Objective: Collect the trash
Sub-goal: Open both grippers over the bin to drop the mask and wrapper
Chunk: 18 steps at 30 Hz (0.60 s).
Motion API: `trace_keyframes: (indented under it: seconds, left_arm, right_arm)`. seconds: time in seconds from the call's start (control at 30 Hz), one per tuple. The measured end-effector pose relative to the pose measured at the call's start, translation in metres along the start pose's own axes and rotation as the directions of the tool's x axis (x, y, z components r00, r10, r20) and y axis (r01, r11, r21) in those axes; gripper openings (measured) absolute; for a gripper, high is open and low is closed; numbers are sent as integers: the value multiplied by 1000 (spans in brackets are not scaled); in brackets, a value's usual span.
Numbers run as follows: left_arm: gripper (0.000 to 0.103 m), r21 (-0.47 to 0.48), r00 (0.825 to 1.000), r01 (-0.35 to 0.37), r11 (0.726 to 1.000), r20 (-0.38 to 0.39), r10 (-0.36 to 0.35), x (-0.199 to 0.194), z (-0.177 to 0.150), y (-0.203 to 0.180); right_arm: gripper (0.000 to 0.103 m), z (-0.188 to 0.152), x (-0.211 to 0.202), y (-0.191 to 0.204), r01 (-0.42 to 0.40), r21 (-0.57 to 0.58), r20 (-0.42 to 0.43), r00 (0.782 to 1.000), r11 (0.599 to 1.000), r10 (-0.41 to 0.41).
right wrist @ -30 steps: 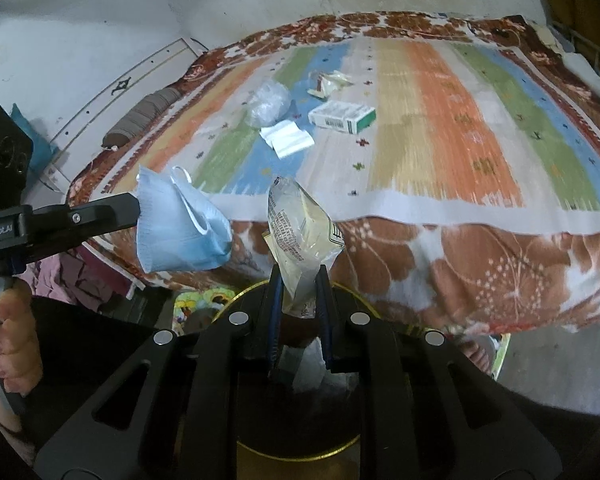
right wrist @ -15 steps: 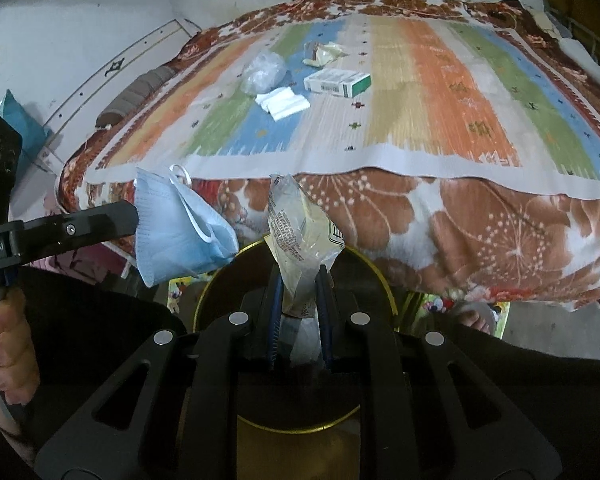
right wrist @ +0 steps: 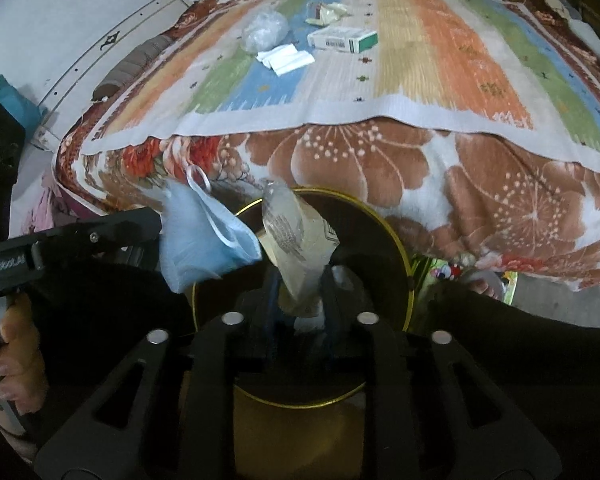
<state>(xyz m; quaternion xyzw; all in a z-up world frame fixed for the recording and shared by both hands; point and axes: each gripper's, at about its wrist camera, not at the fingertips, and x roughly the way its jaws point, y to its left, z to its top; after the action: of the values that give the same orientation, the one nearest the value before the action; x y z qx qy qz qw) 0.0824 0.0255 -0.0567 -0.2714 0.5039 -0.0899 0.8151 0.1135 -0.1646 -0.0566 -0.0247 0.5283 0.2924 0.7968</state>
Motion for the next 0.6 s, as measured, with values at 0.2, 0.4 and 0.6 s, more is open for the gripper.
trace_keyframes:
  seconds: [0.2, 0.4, 0.6]
  left_arm:
    - [26, -4, 999, -22, 1000, 26, 22, -3, 3, 0]
    - [28, -20, 998, -38, 999, 51, 39, -8, 10, 4]
    - [29, -20, 997, -46, 999, 65, 47, -9, 14, 3]
  right_arm:
    - [29, 1, 0, 1, 2, 1, 4, 1000, 1000, -3]
    - [36, 4, 1, 1, 2, 3, 7, 1000, 1000, -2]
    - [40, 6, 3, 1, -5, 0, 5, 1000, 1000, 5]
